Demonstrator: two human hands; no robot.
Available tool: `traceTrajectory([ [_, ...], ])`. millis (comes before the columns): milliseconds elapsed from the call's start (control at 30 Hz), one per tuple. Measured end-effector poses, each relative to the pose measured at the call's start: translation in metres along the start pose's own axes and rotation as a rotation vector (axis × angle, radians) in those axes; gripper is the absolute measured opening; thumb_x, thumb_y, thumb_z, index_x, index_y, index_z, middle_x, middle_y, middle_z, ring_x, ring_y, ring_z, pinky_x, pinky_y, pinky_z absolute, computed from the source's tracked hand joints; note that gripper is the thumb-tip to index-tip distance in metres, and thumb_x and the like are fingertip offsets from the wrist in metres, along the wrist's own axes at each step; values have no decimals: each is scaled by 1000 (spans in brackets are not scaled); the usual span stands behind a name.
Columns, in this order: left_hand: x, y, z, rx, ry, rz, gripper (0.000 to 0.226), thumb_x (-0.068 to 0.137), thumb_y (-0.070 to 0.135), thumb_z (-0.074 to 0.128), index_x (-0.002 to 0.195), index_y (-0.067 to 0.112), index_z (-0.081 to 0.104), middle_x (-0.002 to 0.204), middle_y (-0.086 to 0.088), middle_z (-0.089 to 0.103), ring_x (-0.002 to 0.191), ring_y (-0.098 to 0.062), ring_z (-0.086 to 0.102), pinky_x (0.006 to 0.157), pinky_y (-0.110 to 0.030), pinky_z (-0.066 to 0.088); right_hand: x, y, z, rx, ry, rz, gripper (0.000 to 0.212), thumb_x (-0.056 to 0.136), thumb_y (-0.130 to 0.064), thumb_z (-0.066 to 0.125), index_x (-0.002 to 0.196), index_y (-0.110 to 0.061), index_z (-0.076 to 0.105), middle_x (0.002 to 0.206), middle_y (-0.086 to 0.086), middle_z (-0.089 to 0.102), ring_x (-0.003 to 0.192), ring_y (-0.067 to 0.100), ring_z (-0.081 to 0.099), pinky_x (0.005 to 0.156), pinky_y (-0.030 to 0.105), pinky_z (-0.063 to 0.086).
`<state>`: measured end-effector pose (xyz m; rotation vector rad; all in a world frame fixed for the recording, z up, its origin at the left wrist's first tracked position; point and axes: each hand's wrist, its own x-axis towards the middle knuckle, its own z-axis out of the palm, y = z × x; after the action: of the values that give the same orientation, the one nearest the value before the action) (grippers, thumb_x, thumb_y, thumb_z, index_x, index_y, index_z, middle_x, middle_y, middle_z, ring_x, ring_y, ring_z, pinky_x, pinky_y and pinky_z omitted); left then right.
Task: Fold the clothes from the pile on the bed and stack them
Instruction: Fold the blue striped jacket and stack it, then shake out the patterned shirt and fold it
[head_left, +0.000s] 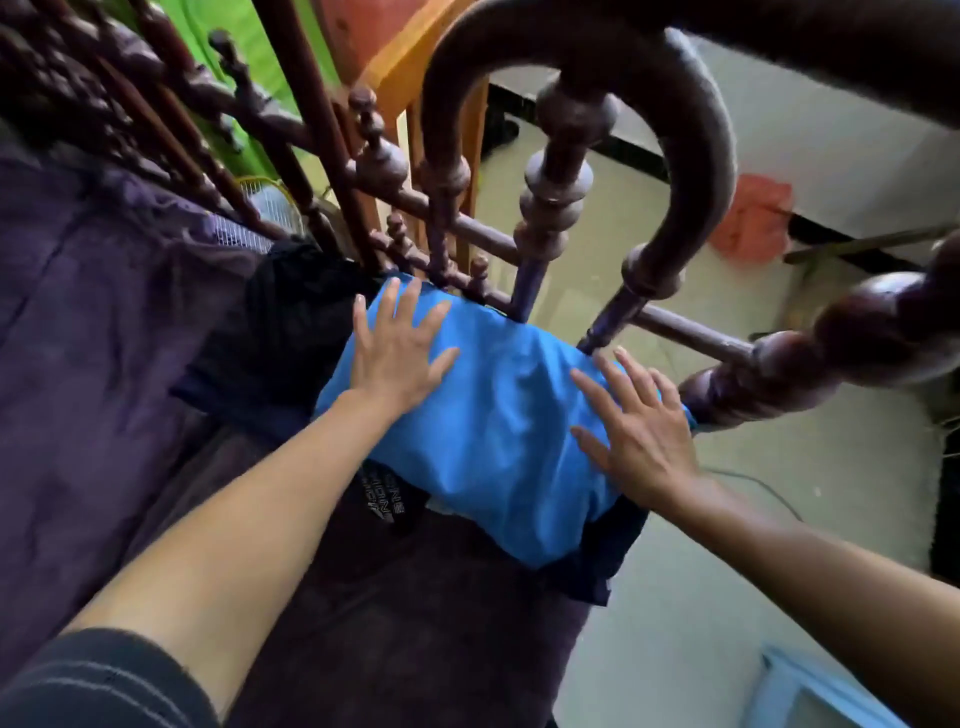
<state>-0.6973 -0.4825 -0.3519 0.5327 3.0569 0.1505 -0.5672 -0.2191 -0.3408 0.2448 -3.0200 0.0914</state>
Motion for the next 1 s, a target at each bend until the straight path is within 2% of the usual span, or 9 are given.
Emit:
traceTrajectory([
  [33, -10, -6, 14, -40, -44, -27, 65, 88, 58, 48, 146, 34, 30, 156, -10, 19, 145, -31, 8, 111, -62, 5, -5, -7, 10, 1, 0, -51, 62, 87, -52, 52, 141, -23, 46, 149, 12, 40, 140, 34, 33, 108, 55, 29],
  [167, -22, -24, 58, -110, -219, -127, 71, 83, 76, 27, 146, 51, 7, 161, -3, -2, 146, -33, -4, 109, -68, 8, -10, -3, 56, -5, -298, 8, 79, 84, -76, 29, 151, -35, 21, 161, 5, 7, 148, 29, 0, 112, 62, 12],
  [333, -19, -33, 97, -96, -258, -121, 72, 77, 84, 10, 141, 58, -11, 159, 2, -13, 146, -30, -13, 112, -64, 7, -20, 7, 108, -28, -375, -10, 83, 83, -81, 21, 152, -37, 11, 162, 0, 1, 148, 28, -1, 111, 64, 15],
  [433, -20, -29, 92, -75, -295, -135, 70, 80, 81, 11, 142, 55, -10, 159, 1, -14, 145, -31, -14, 112, -62, 2, -17, 10, 113, -13, -429, 2, 84, 81, -84, 15, 151, -40, 1, 161, -5, -3, 148, 24, -4, 112, 63, 14],
  [533, -35, -10, 68, 7, -269, -162, 62, 93, 64, 25, 149, 43, 8, 160, -7, -1, 146, -31, -2, 114, -58, 5, -14, 10, 97, -19, -496, -10, 85, 78, -87, 7, 150, -42, -3, 162, -4, -6, 148, 22, -7, 113, 61, 11],
  [633, -79, 16, 37, 38, -180, -187, 50, 96, 41, 40, 144, 26, 34, 157, -10, 18, 144, -28, 14, 113, -52, 16, -17, 5, 69, -49, -536, -14, 79, 84, -78, 17, 151, -38, 4, 162, 1, 1, 148, 24, 0, 112, 57, 13],
  [733, -142, 40, 10, -2, -192, -244, 41, 93, 36, 46, 130, 19, 49, 142, -9, 40, 130, -28, 37, 102, -45, 31, -35, -5, 34, -58, -454, -59, 66, 93, -62, 35, 149, -29, 23, 157, 7, 21, 145, 25, 19, 111, 50, 19],
  [833, -218, 62, -10, -75, -267, -350, 36, 94, 35, 45, 125, 18, 52, 121, -7, 53, 110, -28, 52, 91, -42, 41, -62, -21, 1, -3, -369, -140, 56, 94, -51, 45, 141, -22, 42, 147, 7, 40, 136, 25, 36, 106, 45, 26],
  [1000, -365, 107, -25, -151, -312, -583, 31, 96, 34, 43, 121, 19, 54, 118, -5, 55, 105, -28, 57, 84, -38, 43, -126, -73, -31, 79, -320, -422, 33, 94, -39, 47, 114, -17, 62, 114, 7, 61, 110, 29, 56, 90, 39, 38],
])
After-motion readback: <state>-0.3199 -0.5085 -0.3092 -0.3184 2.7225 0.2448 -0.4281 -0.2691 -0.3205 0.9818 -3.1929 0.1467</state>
